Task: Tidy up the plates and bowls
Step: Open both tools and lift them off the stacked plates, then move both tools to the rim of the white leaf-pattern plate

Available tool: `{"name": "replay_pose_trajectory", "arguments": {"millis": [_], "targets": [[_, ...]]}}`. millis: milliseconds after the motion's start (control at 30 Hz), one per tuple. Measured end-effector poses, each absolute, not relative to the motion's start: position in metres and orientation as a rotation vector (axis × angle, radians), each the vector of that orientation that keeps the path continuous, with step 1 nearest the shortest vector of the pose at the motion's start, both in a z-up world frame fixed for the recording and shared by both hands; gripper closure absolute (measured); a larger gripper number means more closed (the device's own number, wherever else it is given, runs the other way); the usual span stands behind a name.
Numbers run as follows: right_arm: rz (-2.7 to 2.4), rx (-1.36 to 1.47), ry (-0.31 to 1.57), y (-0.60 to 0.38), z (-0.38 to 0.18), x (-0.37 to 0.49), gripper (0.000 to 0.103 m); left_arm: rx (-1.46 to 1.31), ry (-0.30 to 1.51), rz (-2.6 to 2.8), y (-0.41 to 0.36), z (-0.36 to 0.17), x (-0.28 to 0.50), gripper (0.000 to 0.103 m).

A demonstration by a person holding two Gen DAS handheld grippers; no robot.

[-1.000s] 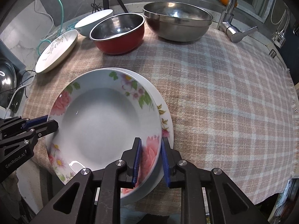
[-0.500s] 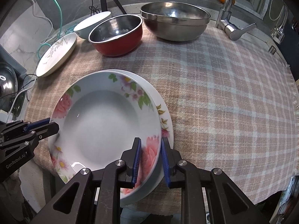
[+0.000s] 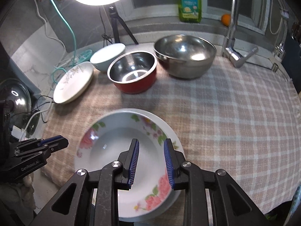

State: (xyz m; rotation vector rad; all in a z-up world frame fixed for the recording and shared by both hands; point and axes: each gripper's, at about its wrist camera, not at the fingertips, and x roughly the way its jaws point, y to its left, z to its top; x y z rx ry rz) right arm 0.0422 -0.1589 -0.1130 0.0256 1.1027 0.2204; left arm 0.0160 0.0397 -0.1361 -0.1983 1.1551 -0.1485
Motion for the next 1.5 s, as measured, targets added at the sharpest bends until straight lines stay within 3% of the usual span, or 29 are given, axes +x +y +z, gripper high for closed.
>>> {"name": "replay_pose_trajectory", "arguments": {"millis": [333, 833, 1500], "targets": [[0.349, 0.023, 1.023, -0.100, -0.091, 0.072, 0.076, -0.229, 1.081, -0.001, 0.106, -0.119, 0.016, 0.089], [0.398, 0.168, 1.167, -0.009, -0.117, 0.129, 0.076, -0.173, 1.026, -0.002, 0.209, -0.104, 0.100, 0.089], [0.247, 0.267, 1.235, 0.023, -0.163, 0.180, 0.076, -0.060, 1.107, -0.131, 0.234, -0.148, 0.212, 0.089]]}}
